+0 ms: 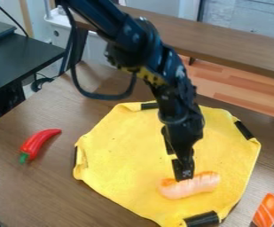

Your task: Move the brown figure from the bottom right to left

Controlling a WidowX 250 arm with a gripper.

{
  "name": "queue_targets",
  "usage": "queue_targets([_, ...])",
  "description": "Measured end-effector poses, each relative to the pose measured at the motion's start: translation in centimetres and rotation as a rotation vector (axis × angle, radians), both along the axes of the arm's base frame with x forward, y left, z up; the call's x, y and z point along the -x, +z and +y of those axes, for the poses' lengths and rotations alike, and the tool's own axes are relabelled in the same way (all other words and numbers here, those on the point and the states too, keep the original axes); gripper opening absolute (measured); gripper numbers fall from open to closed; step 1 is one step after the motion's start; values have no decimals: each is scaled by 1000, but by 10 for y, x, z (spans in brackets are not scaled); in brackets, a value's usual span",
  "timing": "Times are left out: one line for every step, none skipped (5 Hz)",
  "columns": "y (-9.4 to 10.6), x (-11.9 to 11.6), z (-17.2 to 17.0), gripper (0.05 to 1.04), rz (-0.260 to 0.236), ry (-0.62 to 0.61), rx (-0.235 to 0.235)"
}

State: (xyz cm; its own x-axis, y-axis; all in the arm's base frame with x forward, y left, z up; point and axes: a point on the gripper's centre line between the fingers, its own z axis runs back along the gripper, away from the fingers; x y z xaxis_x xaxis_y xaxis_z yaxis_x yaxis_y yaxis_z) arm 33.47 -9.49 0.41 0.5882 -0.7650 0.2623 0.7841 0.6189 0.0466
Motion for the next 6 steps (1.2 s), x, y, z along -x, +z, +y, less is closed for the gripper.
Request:
queue_targets([-8, 4, -11, 1001, 19, -26, -12])
queue_targets([-21, 2, -16, 1001, 45, -25, -31])
queue_targets([-34, -1, -25, 1001, 57, -49, -67])
queue_targets([-43, -4, -28, 955, 80, -54, -93])
queue_targets([-43, -2, -28, 689, 90, -53, -93])
queue_targets([-29, -3, -28, 634, 90, -54, -46])
